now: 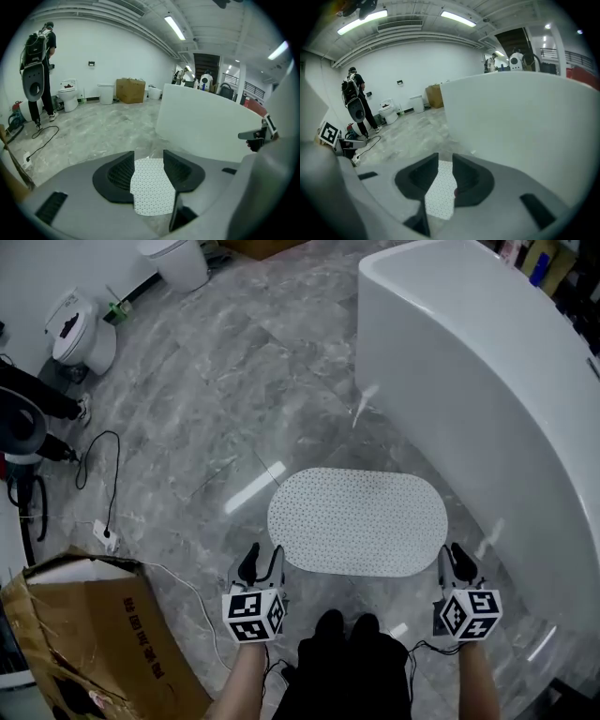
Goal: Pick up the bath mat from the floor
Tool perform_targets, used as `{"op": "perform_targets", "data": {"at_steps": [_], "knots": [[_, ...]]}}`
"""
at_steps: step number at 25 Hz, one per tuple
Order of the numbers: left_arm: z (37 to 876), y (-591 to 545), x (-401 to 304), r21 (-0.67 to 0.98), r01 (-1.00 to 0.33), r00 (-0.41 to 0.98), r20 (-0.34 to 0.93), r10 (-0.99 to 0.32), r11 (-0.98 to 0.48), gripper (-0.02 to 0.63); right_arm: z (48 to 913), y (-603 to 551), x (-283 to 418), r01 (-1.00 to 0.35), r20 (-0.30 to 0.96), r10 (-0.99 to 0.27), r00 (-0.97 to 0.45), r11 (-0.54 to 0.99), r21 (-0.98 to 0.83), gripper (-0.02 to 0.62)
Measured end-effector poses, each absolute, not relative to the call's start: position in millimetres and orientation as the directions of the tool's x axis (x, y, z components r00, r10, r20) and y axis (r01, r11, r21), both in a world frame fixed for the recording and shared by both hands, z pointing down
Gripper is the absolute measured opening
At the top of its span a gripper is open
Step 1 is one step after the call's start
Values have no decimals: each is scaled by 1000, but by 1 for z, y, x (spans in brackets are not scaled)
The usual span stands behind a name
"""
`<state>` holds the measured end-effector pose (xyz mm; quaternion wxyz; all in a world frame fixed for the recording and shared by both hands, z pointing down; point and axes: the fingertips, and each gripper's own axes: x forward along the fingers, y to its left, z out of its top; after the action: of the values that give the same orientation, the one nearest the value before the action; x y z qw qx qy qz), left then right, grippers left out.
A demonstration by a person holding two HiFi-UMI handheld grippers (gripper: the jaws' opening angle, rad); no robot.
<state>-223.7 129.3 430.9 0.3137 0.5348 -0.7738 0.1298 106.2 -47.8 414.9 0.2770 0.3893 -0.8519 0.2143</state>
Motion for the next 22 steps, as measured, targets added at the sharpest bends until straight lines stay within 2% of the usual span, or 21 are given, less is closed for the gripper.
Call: {"op": "perform_targets", "data": {"at_steps": [13,22], "knots": [[638,134,-273,118,-842,-344,634,-693,526,206,614,-75,-24,-534,588,-354,-727,830,-161,95],[735,151,-302,98,-819,-373,658,-654,565,227,694,-61,-111,-357,537,-217,-815,918,-171,94]]}}
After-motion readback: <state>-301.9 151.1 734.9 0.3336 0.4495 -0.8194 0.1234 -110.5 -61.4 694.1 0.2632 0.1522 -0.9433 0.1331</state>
